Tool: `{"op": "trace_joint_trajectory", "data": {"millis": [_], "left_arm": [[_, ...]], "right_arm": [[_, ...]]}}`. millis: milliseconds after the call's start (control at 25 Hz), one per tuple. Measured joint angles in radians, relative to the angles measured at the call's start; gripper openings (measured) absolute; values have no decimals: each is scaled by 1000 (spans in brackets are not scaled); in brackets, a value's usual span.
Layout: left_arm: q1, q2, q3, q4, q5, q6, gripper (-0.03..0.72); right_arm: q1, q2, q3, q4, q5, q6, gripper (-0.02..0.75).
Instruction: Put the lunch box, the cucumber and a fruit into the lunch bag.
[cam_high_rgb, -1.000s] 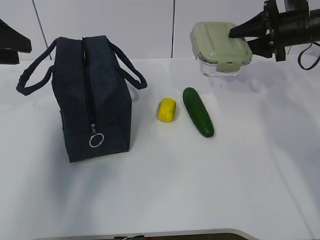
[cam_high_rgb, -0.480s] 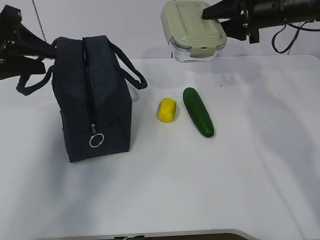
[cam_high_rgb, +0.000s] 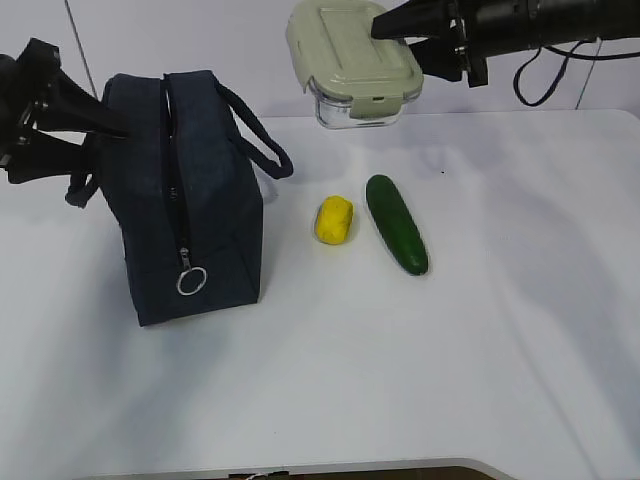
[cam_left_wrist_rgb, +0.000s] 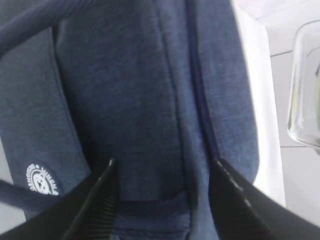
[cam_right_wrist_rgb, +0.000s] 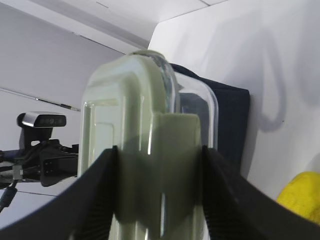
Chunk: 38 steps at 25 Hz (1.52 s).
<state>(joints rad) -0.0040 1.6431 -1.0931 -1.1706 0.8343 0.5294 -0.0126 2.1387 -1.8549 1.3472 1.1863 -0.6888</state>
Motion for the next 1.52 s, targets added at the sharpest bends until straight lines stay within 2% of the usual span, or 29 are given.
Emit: {"op": "trace_joint_trajectory", "data": {"millis": [80, 200, 520, 600, 840, 1280, 1520], "left_arm": [[0, 7, -1, -9, 0, 0, 411], [0, 7, -1, -32, 2, 18, 354], [-45, 7, -1, -45, -8, 45, 63], [-61, 7, -1, -45, -11, 51, 17], [-71, 8, -1, -82, -7, 56, 8], [-75, 8, -1, -81, 29, 56, 7], [-75, 1, -1, -79, 31, 56, 7]], "right_arm": [[9, 0, 0, 0, 2, 1, 377], [17, 0, 0, 5, 4, 2, 377], [50, 0, 0, 34, 6, 5, 377], [55, 0, 0, 35, 6, 5, 377], [71, 0, 0, 36, 6, 5, 377], [191, 0, 0, 37, 6, 5, 377], [238, 0, 0, 37, -73, 5, 377]]}}
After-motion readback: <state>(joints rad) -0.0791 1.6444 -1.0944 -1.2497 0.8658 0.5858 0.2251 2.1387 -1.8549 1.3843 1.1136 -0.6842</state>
